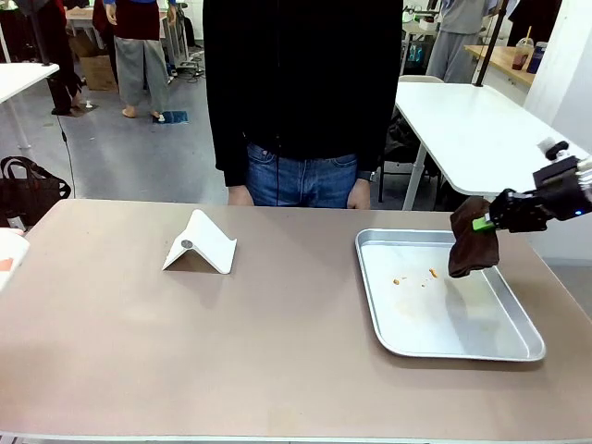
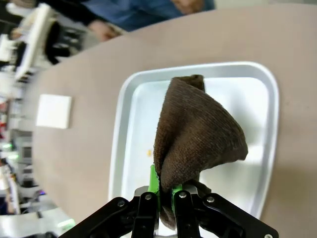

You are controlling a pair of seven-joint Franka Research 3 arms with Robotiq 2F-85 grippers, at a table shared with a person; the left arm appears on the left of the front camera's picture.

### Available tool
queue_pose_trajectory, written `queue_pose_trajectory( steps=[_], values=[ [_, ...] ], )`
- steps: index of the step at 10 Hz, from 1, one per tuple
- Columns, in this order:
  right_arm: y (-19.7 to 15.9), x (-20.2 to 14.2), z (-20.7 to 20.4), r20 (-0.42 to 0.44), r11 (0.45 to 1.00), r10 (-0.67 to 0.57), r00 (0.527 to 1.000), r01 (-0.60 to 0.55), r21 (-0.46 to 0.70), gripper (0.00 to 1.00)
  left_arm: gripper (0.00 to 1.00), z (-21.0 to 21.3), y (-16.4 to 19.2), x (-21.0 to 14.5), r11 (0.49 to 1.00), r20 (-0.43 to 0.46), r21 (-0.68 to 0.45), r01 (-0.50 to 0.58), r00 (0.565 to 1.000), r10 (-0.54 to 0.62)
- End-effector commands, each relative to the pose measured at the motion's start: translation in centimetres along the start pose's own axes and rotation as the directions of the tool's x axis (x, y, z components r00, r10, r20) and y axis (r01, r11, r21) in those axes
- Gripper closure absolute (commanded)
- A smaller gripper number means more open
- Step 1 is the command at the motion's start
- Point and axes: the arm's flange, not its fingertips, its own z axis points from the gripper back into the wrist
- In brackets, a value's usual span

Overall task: Clean the surface of the table.
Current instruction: Clean the area not pointed to by the person.

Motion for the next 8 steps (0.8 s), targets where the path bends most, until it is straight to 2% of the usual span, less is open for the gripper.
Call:
queue_pose_trajectory(
  steps=[1, 3, 5, 8],
  values=[
    [0.2, 1.9, -2.1, -0.020, 0.985, -0.032, 0.999, 0.028, -0.168, 0.89, 0.77, 0.3, -0.7, 0.0, 1.000, 0.010, -0.010, 0.000, 1.000, 0.000],
    [0.0, 3.0, -4.6, -0.031, 0.950, -0.020, 0.999, 0.009, -0.311, 0.89, 0.77, 0.3, -0.7, 0.0, 1.000, 0.010, -0.010, 0.000, 1.000, 0.000],
    [0.1, 3.3, -7.5, -0.100, 0.956, -0.017, 0.995, -0.014, -0.294, 0.89, 0.77, 0.3, -0.7, 0.0, 1.000, 0.010, -0.010, 0.000, 1.000, 0.000],
    [0.3, 3.3, -11.4, -0.158, 0.968, -0.022, 0.987, -0.019, -0.252, 0.89, 0.77, 0.3, -0.7, 0.0, 1.000, 0.010, -0.010, 0.000, 1.000, 0.000]
  ],
)
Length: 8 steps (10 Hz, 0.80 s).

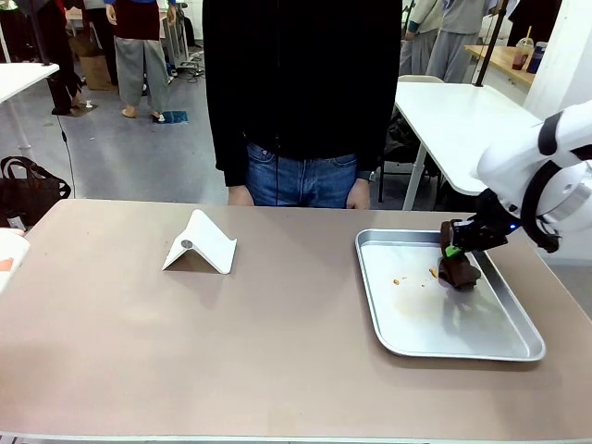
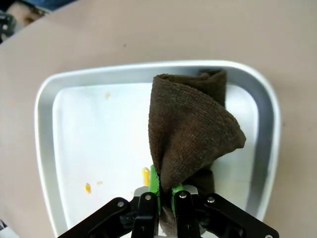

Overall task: Clean the surface of the table.
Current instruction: Clean the area not pointed to by the person.

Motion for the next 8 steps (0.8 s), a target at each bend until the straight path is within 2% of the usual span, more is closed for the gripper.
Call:
queue_pose_trajectory(
  steps=[1, 3, 4, 8],
  values=[
    [1.0, 1.0, -1.2, -0.038, 0.999, -0.007, 0.999, 0.009, 0.049, 0.89, 0.77, 0.4, -0.7, 0.1, 1.000, 0.010, -0.010, 0.001, 1.000, -0.001],
    [2.2, 0.6, -2.8, -0.087, 0.996, 0.028, 0.996, -0.021, 0.086, 0.89, 0.77, 0.4, -0.7, 0.1, 1.000, 0.010, -0.010, 0.001, 1.000, -0.001],
    [3.0, 0.1, -3.4, -0.137, 0.989, 0.056, 0.989, -0.035, 0.146, 0.89, 0.77, 0.4, -0.7, 0.1, 1.000, 0.010, -0.010, 0.001, 1.000, -0.001],
    [5.4, -1.0, -4.9, -0.179, 0.981, 0.095, 0.979, -0.061, 0.184, 0.89, 0.77, 0.4, -0.7, 0.1, 1.000, 0.010, -0.010, 0.001, 1.000, -0.001]
  ],
)
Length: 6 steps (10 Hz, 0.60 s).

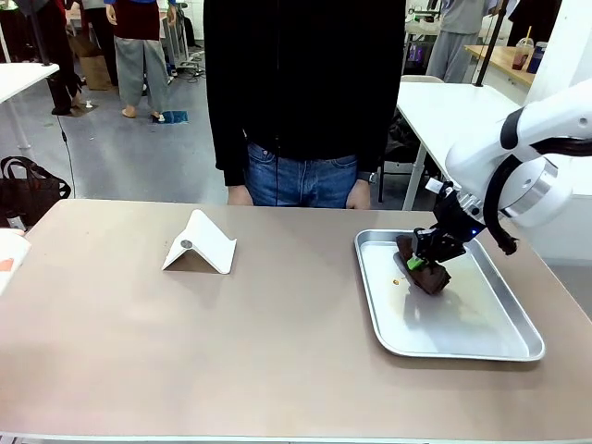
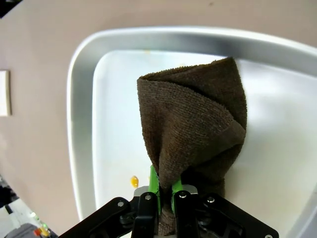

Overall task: Clean the surface of the table.
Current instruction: Clean the area not pointed to by the person.

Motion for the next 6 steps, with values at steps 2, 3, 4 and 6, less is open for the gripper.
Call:
queue_pose_trajectory(
  steps=[2, 3, 4, 6],
  values=[
    [2.2, -1.7, -2.4, -0.064, 0.996, 0.077, 0.995, -0.074, 0.053, 0.89, 0.77, 0.4, -0.7, 0.1, 1.000, 0.010, -0.011, 0.001, 1.000, -0.001],
    [3.1, -2.3, -2.6, -0.080, 0.993, 0.104, 0.991, -0.099, 0.066, 0.89, 0.77, 0.4, -0.7, 0.1, 1.000, 0.010, -0.011, 0.001, 1.000, -0.001],
    [3.8, -3.0, -2.8, -0.099, 0.989, 0.133, 0.986, -0.126, 0.071, 0.89, 0.77, 0.4, -0.7, 0.1, 1.000, 0.010, -0.011, 0.001, 1.000, -0.001],
    [5.0, -4.5, -3.3, -0.137, 0.982, 0.183, 0.974, -0.173, 0.080, 0.89, 0.77, 0.4, -0.7, 0.1, 1.000, 0.010, -0.011, 0.001, 1.000, -0.001]
  ],
)
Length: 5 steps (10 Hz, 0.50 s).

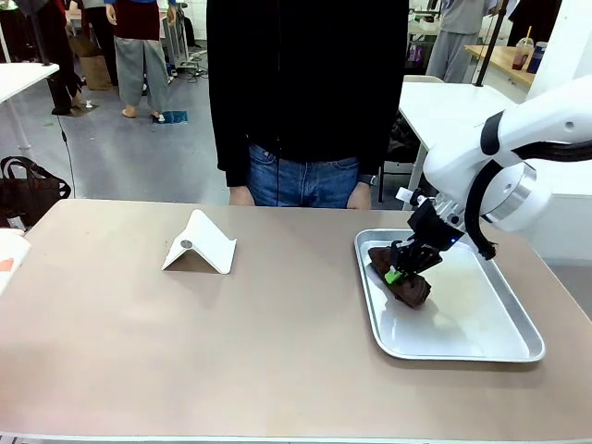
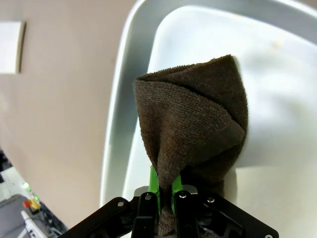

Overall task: Clean the surface of the table.
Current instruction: Clean the area not pointed to by the person.

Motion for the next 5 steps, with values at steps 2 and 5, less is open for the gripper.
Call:
queue_pose_trajectory(
  steps=[2, 5],
  values=[
    [1.1, -2.9, -1.5, -0.044, 0.998, 0.053, 0.998, -0.053, 0.016, 0.89, 0.77, 0.4, -0.7, 0.1, 1.000, 0.010, -0.011, 0.001, 1.000, -0.001],
    [-0.1, -2.5, -1.4, -0.010, 1.000, 0.011, 1.000, -0.011, -0.021, 0.89, 0.77, 0.4, -0.7, 0.1, 1.000, 0.010, -0.011, 0.001, 1.000, -0.001]
  ],
)
